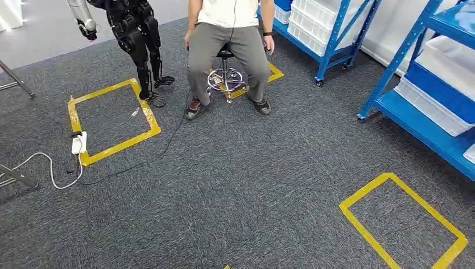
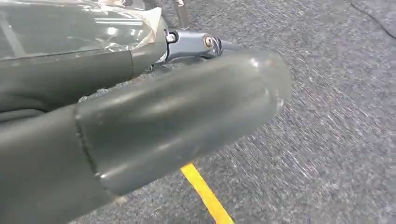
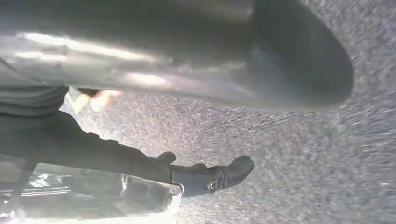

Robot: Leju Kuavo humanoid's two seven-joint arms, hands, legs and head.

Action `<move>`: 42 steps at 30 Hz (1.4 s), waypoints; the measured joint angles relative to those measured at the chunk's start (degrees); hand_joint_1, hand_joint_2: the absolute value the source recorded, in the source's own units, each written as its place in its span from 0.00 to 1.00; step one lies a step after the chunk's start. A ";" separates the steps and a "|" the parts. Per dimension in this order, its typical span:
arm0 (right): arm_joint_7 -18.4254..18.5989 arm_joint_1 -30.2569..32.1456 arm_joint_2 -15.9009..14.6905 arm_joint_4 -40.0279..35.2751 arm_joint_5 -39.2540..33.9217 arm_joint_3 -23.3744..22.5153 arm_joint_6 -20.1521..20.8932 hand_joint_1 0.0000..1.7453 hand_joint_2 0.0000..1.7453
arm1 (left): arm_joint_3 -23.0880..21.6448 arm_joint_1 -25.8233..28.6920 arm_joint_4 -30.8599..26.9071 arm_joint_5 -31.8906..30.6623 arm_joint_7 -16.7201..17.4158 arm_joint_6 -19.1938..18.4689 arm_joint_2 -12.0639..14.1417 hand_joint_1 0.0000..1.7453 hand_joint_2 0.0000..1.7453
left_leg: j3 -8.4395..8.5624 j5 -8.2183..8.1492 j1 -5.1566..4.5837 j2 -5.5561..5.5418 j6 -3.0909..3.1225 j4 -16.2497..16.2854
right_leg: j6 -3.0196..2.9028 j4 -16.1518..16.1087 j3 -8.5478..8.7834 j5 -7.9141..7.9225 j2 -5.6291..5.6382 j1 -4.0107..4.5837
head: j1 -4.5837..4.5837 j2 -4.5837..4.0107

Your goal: Take the parts from the cabinet and place them on the table.

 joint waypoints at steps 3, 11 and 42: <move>0.07 -0.34 0.00 0.00 -0.02 0.00 0.00 0.00 0.00 | -0.02 0.27 0.04 -0.04 0.00 -0.02 -0.02 0.00 0.00 | -5.15 -7.05 0.07 -6.05 -0.07 11.93 | -1.08 0.04 -0.35 0.33 2.14 0.44 | -0.31 0.00; 0.07 -0.25 0.18 0.00 -0.11 0.02 0.13 0.00 0.00 | -0.02 0.44 0.07 -0.46 0.46 0.00 0.11 0.00 0.00 | -1.34 1.32 0.30 -12.33 1.45 0.23 | -0.92 0.58 -0.30 0.41 8.44 1.49 | -0.27 0.00; 0.59 -0.26 0.39 0.04 0.46 0.15 0.83 0.00 0.00 | 0.04 1.02 0.11 -0.81 0.81 0.46 0.33 0.00 0.00 | -1.80 0.78 0.78 -12.63 0.50 0.95 | -0.05 1.08 -1.06 0.36 8.27 0.82 | -0.03 0.00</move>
